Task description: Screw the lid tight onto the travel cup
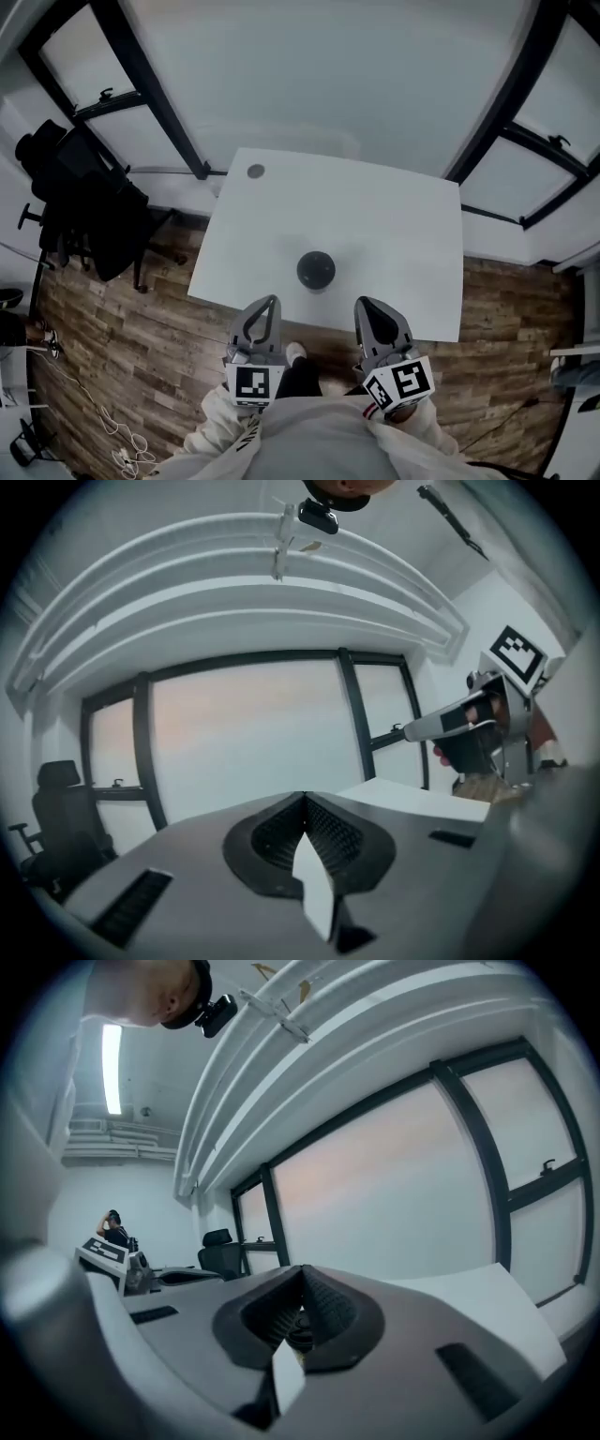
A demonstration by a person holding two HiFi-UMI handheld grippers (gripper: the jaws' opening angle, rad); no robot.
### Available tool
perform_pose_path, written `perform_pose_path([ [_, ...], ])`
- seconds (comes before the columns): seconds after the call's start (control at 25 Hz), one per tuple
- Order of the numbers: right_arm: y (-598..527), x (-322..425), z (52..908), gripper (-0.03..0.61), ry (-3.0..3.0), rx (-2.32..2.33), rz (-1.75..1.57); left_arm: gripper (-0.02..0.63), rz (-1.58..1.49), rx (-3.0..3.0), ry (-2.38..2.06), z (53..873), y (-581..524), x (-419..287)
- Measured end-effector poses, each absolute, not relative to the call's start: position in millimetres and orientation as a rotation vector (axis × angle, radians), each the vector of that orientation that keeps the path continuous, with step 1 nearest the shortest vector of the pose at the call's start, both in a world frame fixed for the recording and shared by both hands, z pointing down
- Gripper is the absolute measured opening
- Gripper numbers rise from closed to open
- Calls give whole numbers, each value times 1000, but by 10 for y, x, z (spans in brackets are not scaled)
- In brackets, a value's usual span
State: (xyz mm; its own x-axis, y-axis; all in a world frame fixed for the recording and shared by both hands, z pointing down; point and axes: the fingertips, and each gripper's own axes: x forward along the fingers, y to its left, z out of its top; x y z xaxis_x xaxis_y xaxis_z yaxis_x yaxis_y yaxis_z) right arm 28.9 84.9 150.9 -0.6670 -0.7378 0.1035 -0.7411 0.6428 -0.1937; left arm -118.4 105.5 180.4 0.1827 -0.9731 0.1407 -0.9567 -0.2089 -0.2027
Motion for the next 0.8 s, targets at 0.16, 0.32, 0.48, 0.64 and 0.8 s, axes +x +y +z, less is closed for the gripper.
perform_pose_path([
  [0.16,620,199,1530,21,-2759,1399,348,8,-356,-2486,1814,1890,647,-1282],
  [0.32,493,326,1588,21,-2718,1485,368,8,-301,-2549,1792,1870,434,-1165],
  [0.48,477,366,1628,21,-2745,1471,366,8,-358,-2528,1759,1943,441,-1056],
  [0.64,394,332,1740,21,-2758,1466,413,8,-357,-2545,1748,2017,382,-1032],
  [0.8,303,311,1958,21,-2744,1483,435,8,-416,-2564,1733,2244,359,-1138],
])
